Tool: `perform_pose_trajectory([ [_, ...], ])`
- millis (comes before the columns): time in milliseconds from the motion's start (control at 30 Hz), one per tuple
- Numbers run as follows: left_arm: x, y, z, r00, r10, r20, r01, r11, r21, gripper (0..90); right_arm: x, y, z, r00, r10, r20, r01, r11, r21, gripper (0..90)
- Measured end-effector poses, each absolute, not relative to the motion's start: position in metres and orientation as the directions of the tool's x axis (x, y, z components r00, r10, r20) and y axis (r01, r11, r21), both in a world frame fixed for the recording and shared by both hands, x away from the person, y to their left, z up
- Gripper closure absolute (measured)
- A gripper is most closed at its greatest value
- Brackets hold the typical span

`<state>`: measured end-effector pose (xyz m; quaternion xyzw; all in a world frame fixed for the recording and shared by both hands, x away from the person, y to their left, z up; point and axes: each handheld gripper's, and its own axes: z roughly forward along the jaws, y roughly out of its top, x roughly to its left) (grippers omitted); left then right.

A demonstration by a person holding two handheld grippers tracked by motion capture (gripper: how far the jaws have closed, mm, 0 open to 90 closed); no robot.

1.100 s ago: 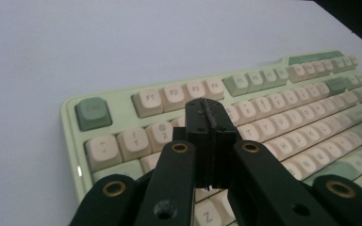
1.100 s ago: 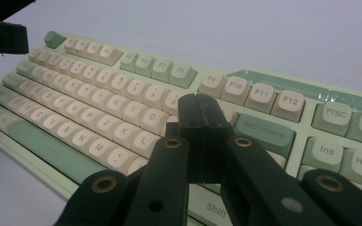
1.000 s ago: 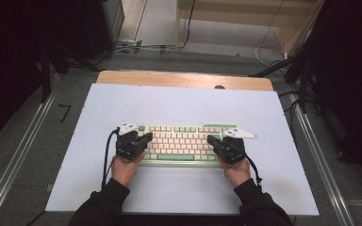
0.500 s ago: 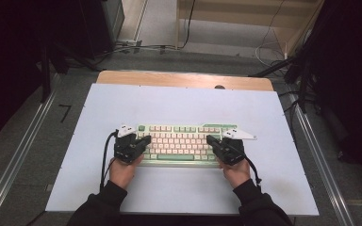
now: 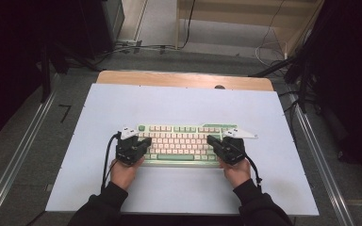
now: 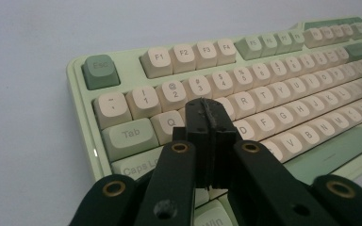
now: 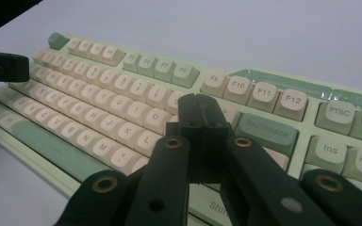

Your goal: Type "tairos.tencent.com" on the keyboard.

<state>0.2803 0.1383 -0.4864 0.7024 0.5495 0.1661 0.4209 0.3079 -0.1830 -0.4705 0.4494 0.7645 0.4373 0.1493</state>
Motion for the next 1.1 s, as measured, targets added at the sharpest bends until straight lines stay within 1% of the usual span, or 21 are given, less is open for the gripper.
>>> perform_pose_trajectory([
  [933, 0.2810, 0.1373, -0.4911, 0.331, 0.920, -0.213, 0.653, -0.060, 0.755, 90.0, 0.3083, -0.1833, -0.4705, -0.553, 0.815, 0.173, 0.564, 0.213, 0.797, 87.9],
  [1100, 0.2812, 0.1372, -0.4913, 0.328, 0.918, -0.221, 0.660, -0.056, 0.749, 90.0, 0.3081, -0.1826, -0.4709, -0.555, 0.814, 0.170, 0.564, 0.219, 0.796, 87.9],
])
